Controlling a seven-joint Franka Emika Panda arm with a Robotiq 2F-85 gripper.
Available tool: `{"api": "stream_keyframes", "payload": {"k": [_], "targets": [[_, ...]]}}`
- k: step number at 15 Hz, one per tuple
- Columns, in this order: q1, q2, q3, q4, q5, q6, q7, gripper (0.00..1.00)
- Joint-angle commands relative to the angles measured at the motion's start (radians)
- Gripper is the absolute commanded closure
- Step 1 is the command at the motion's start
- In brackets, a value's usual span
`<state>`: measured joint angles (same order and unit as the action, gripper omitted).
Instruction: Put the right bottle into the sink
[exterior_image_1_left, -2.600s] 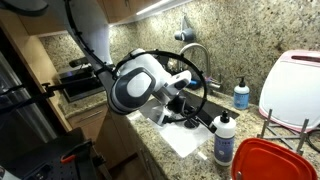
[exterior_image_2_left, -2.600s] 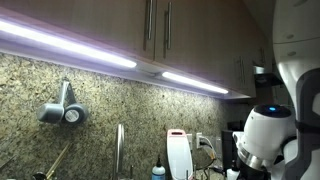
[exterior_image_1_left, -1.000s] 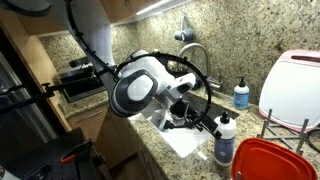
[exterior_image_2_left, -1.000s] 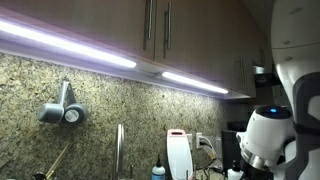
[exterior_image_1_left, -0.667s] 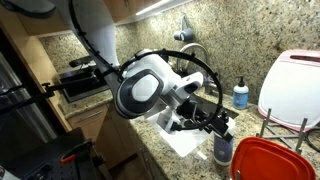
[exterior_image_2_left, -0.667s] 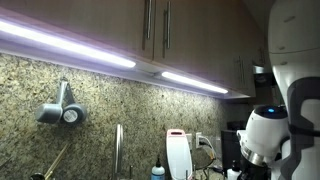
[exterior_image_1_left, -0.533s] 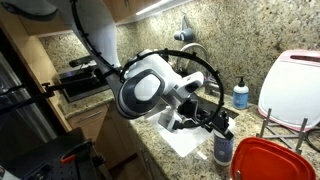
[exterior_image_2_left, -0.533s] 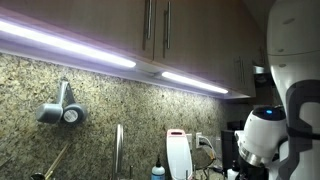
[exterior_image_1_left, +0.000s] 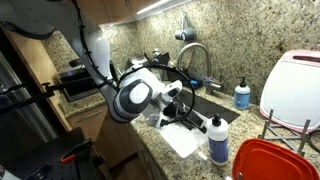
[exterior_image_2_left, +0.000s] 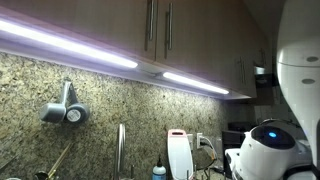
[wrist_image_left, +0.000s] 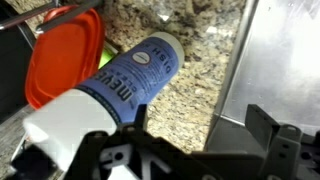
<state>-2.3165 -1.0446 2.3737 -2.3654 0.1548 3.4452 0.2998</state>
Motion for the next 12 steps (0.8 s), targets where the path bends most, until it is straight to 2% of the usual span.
{"api": "stream_keyframes", "payload": {"k": [1,2,3,5,6,8,12], "targets": [[-0.027,-0.013,-0.049,0.008,-0.019,0.007,-0.018,0.0],[-0.026,-0.025,-0.059,0.009,-0.017,0.016,-0.017,0.0],[0.019,-0.045,-0.109,-0.001,0.003,0.002,-0.016,0.0],[0.019,-0.072,-0.155,0.006,0.013,0.029,-0.016,0.0],[0.019,-0.05,-0.118,0.005,0.011,-0.002,0.001,0.0],[0.011,-0.054,-0.15,0.005,0.011,0.003,-0.003,0.0],[0.016,-0.06,-0.15,0.006,0.011,0.003,-0.004,0.0]]}}
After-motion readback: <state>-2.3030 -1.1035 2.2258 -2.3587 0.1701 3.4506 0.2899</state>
